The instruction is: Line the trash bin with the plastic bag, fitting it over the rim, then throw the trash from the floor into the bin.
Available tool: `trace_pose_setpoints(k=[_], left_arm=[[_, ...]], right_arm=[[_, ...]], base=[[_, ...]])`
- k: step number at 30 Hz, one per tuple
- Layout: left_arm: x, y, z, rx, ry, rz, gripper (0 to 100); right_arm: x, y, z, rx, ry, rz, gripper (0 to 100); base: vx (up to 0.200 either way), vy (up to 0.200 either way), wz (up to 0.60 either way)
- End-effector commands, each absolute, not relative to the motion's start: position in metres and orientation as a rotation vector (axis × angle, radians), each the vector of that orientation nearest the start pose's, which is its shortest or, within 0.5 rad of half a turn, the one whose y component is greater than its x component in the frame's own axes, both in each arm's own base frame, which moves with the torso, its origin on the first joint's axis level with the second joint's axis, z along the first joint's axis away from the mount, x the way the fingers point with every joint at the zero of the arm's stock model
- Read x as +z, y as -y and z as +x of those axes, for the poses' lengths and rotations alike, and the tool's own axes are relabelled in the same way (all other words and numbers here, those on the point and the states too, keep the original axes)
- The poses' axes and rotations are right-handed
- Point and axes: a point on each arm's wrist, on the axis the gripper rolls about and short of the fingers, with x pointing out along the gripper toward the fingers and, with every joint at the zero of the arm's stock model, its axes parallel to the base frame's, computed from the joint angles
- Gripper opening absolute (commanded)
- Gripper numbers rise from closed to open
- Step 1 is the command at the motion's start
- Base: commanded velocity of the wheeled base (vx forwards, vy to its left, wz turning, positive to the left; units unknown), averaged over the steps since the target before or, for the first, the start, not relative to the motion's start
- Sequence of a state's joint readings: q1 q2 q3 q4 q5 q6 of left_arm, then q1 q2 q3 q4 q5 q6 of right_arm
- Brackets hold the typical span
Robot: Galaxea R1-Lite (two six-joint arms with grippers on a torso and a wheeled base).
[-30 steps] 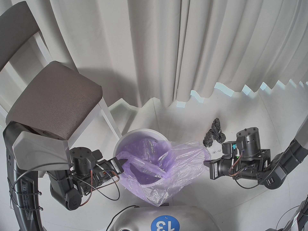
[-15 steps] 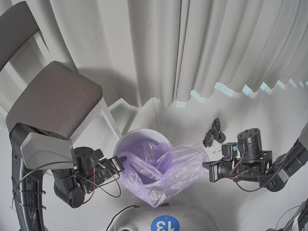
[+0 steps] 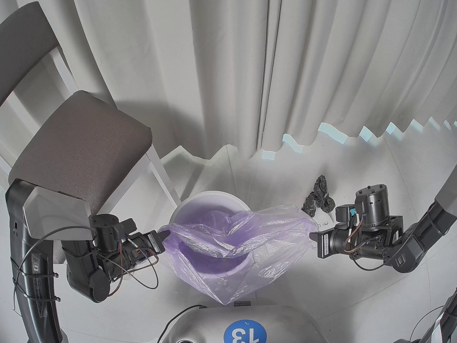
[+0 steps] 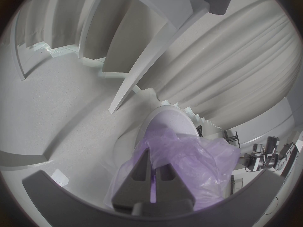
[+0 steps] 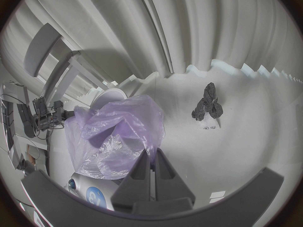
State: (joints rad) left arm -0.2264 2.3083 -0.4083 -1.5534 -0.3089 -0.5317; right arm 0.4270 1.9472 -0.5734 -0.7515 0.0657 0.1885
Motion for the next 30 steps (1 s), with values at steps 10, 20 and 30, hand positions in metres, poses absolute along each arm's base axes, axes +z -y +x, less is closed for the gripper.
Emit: trace_pose_setpoints(k=[10, 20, 30], left_arm=[[0.008, 0.040, 0.268, -0.578, -0.491, -0.325, 0], [-0.002, 0.038, 0.283, -0.536, -0.481, -0.323, 0], [-0.009, 0.039, 0.292, -0.487, -0.476, -0.318, 0]], right_arm=[[0.032, -0.148, 0.270, 0.467, -0.746, 0.032, 0], [0.006, -0.169, 0.257, 0.542, -0.692, 0.026, 0], [-0.002, -0.162, 0.253, 0.544, -0.723, -0.021, 100]], base=[[0.000, 0.000, 0.00], [0.000, 0.000, 0.00], [0.000, 0.000, 0.00]])
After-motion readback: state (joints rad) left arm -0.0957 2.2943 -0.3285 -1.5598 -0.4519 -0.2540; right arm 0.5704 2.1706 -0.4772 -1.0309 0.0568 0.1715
